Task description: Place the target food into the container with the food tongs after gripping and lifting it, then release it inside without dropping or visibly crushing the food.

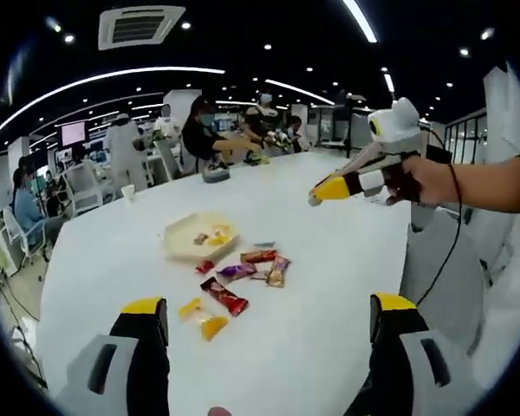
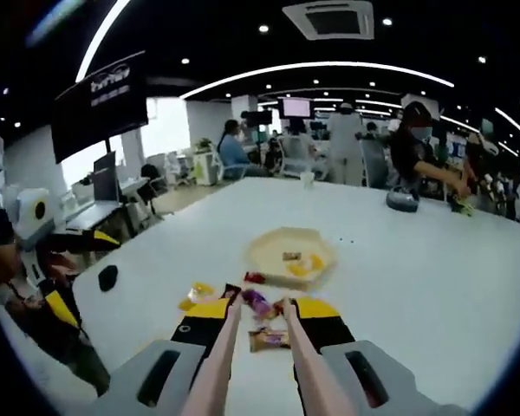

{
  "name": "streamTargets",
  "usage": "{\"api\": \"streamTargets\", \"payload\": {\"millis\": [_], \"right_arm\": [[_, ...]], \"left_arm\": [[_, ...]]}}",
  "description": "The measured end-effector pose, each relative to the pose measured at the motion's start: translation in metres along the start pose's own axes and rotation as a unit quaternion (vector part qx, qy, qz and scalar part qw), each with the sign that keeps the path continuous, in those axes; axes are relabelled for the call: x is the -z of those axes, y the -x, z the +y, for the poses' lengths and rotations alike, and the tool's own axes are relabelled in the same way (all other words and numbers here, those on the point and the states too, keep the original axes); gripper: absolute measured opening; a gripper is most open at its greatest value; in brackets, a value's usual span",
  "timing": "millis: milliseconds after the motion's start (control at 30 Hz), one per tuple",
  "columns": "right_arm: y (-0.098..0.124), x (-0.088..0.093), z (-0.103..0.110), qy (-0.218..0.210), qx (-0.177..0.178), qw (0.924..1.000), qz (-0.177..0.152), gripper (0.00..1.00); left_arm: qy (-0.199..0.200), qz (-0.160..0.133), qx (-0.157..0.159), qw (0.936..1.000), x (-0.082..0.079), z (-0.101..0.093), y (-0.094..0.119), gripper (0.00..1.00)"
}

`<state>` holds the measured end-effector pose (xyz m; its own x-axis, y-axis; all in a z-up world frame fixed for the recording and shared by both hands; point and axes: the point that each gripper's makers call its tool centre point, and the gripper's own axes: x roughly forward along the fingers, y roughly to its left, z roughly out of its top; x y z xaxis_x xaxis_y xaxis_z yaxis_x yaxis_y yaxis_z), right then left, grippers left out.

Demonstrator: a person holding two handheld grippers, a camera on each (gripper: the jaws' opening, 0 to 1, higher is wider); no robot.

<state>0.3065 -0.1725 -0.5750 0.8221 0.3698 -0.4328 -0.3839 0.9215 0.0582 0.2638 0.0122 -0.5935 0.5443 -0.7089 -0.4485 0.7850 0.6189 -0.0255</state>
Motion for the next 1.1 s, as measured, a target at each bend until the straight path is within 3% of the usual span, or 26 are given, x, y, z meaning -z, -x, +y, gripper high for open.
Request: {"api": "streamTargets", "payload": {"millis": [233, 367, 733, 867, 1033, 1100], "right_arm": [[0.018, 0.022, 0.002, -0.021, 0.053, 0.9982, 0.017, 0.26], [0.023, 0.028, 0.005, -0.044, 0.072, 0.9963, 0.02, 0.26], [0.03, 0.017, 0.015, -0.034, 0.073, 0.9967, 0.004, 0.26], [0.034, 0.018, 0.014, -0.041, 0.071, 0.9966, 0.0, 0.26], [0.041, 0.024, 0.01, -0.047, 0.067, 0.9966, -0.003, 0.26], [0.045, 0.031, 0.005, -0.035, 0.067, 0.9971, 0.011, 0.26]], "left_arm": [[-0.025, 0.013, 0.065, 0.9975, 0.017, -0.01, -0.009, 0.96], [-0.034, 0.021, 0.087, 0.9954, 0.023, -0.014, -0.01, 0.95], [-0.051, 0.007, 0.08, 0.9955, 0.018, -0.014, 0.012, 0.96], [-0.052, 0.016, 0.066, 0.9964, 0.021, -0.007, 0.012, 0.95], [-0.051, 0.008, 0.071, 0.9961, 0.015, -0.016, 0.008, 0.96], [-0.054, 0.016, 0.067, 0.9962, 0.016, -0.02, 0.0, 0.95]]}}
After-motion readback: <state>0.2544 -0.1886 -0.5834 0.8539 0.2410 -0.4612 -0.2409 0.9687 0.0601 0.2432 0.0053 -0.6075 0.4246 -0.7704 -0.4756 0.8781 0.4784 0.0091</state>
